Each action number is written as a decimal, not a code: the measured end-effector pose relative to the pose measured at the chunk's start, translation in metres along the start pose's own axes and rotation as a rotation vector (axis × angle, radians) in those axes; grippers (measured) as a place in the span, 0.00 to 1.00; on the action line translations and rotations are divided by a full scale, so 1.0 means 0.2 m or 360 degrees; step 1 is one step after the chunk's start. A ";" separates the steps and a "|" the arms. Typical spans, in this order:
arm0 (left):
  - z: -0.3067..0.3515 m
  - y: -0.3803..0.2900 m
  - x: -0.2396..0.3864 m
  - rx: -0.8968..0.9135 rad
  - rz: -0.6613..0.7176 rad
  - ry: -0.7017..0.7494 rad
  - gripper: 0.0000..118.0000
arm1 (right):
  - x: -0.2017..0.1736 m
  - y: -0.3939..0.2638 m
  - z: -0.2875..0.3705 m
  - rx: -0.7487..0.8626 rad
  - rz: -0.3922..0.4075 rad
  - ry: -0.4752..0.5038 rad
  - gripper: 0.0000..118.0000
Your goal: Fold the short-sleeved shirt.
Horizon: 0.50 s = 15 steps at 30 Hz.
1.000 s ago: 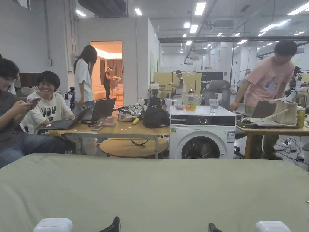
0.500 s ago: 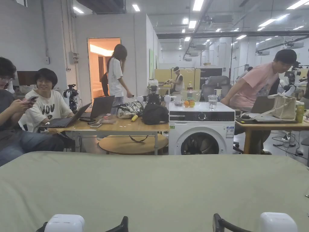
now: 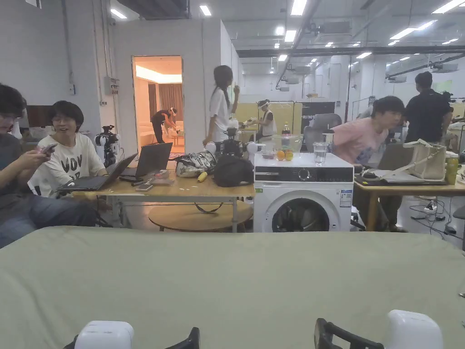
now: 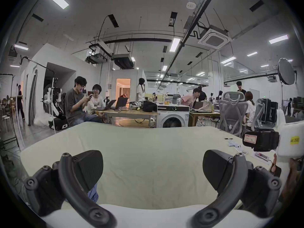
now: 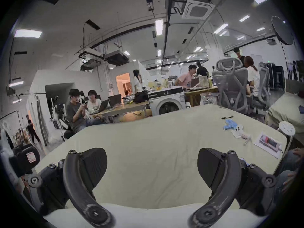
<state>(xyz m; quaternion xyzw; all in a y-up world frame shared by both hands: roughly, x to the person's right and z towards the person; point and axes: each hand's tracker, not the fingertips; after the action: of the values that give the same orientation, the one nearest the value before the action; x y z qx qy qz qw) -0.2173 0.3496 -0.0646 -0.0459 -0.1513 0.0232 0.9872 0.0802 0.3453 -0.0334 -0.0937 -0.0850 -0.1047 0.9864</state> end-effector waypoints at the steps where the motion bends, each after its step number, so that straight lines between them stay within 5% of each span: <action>1: 0.00 0.00 0.00 0.0000 0.0002 -0.0004 1.00 | 0.00 0.00 0.00 -0.0009 0.0007 0.0014 0.94; 15: 0.01 0.02 -0.04 -0.0019 0.0114 -0.0006 1.00 | 0.01 0.10 0.04 -0.0159 -0.0218 0.0032 0.94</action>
<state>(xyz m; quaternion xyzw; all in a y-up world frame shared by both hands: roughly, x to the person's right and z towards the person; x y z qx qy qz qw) -0.2252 0.3530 -0.0658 -0.0572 -0.1516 0.0578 0.9851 0.0853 0.3662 -0.0291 -0.1356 -0.0758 -0.1769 0.9719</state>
